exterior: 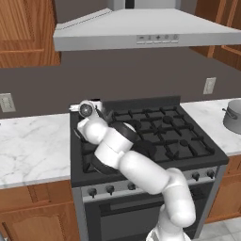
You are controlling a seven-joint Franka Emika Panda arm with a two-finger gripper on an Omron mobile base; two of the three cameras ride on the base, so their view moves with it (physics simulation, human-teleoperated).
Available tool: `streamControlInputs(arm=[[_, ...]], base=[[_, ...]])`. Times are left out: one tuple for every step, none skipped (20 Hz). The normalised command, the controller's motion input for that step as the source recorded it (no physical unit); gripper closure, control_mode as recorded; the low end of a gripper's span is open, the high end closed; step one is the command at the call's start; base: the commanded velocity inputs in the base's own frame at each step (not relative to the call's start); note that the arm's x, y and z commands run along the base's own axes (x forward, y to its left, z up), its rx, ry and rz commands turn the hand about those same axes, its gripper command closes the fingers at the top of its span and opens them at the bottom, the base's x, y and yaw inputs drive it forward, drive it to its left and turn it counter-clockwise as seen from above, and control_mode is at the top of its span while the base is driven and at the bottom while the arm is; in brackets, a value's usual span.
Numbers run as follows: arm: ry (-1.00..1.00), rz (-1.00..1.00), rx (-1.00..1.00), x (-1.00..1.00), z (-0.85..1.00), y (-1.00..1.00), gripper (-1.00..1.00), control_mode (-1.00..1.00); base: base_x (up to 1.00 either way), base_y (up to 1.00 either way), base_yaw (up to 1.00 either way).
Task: Pick the kettle from the cabinet and place it on a stove burner. Then pick the pot from the counter and place it on another stove burner. Finally, turn both burners on.
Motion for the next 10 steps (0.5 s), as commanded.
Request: streamControlInputs(arm=[[0.0, 0.0, 0.0, 0.19, -0.15, 0.04, 1.0, -1.0], [0.0, 0.0, 0.0, 0.06, -0.2, 0.04, 1.0, -1.0], [0.0, 0.0, 0.0, 0.0, -0.23, 0.0, 1.0, -1.0], [0.0, 0.0, 0.0, 0.0, -0.22, 0.0, 1.0, -1.0], [0.0, 0.0, 0.0, -0.03, -0.27, 0.0, 1.0, -1.0], [0.0, 0.0, 0.0, -0.05, -0.23, 0.0, 1.0, -1.0], [0.0, 0.0, 0.0, -0.11, -0.34, 0.0, 1.0, -1.0], [0.0, 0.0, 0.0, -0.14, -0.39, 0.0, -1.0, -1.0], [0.0, 0.0, 0.0, -0.17, -0.34, 0.0, -1.0, -1.0], [-0.01, 0.0, 0.0, -0.13, -0.24, 0.0, -1.0, -1.0]], base=[[0.0, 0.0, 0.0], [0.0, 0.0, 0.0], [0.0, 0.0, 0.0], [0.0, 0.0, 0.0], [0.0, 0.0, 0.0], [0.0, 0.0, 0.0], [0.0, 0.0, 0.0], [0.0, 0.0, 0.0], [0.0, 0.0, 0.0], [0.0, 0.0, 0.0]])
